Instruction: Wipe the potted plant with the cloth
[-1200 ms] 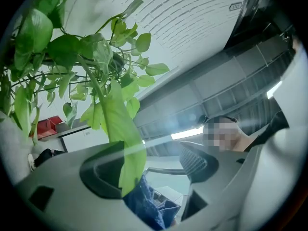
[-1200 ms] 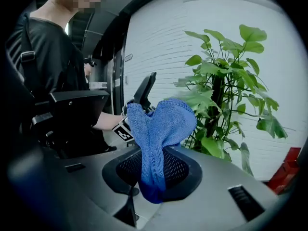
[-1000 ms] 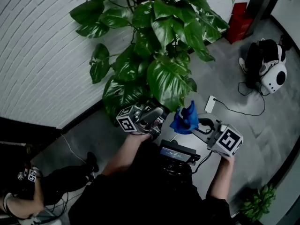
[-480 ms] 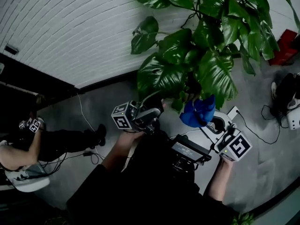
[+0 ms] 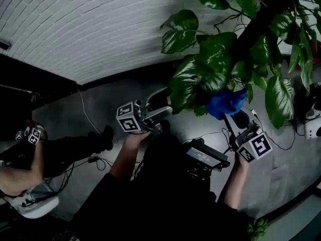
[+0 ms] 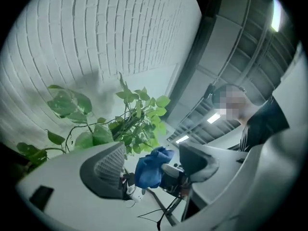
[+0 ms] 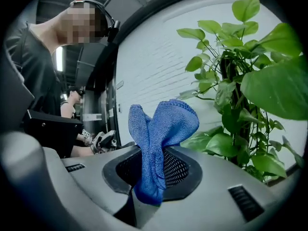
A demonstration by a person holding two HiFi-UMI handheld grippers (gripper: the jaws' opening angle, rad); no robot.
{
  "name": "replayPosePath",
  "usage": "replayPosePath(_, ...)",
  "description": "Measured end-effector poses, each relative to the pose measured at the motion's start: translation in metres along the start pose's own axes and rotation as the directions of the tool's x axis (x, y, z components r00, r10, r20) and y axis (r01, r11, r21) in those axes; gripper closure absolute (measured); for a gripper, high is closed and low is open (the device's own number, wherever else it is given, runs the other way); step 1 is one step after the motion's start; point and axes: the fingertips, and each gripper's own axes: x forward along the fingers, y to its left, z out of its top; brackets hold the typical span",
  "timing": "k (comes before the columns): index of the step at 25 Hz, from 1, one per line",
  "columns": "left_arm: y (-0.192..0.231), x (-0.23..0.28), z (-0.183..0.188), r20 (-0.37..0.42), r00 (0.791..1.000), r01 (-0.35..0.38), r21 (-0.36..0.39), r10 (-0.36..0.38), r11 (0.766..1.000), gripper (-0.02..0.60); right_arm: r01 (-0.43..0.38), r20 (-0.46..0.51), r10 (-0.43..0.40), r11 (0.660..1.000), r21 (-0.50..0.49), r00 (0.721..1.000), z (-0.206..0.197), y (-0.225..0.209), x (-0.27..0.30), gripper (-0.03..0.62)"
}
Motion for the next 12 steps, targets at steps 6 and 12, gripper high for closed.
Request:
replayPosePath(6, 0.082, -0.039, 0.020, -0.136, 0.987, -0.090, -0.020, 0.087, 0.996, 0.227, 0.181, -0.081, -0.179, 0.983, 0.024, 0.981, -0.018, -0.003, 0.046, 0.487)
replayPosePath(12, 0.139, -0.025, 0.003, -0.242, 0.969, -0.076, -0.124, 0.044, 0.989, 0.209, 0.317, -0.125, -0.315, 0.948, 0.002, 0.941, -0.036, -0.017, 0.060, 0.487)
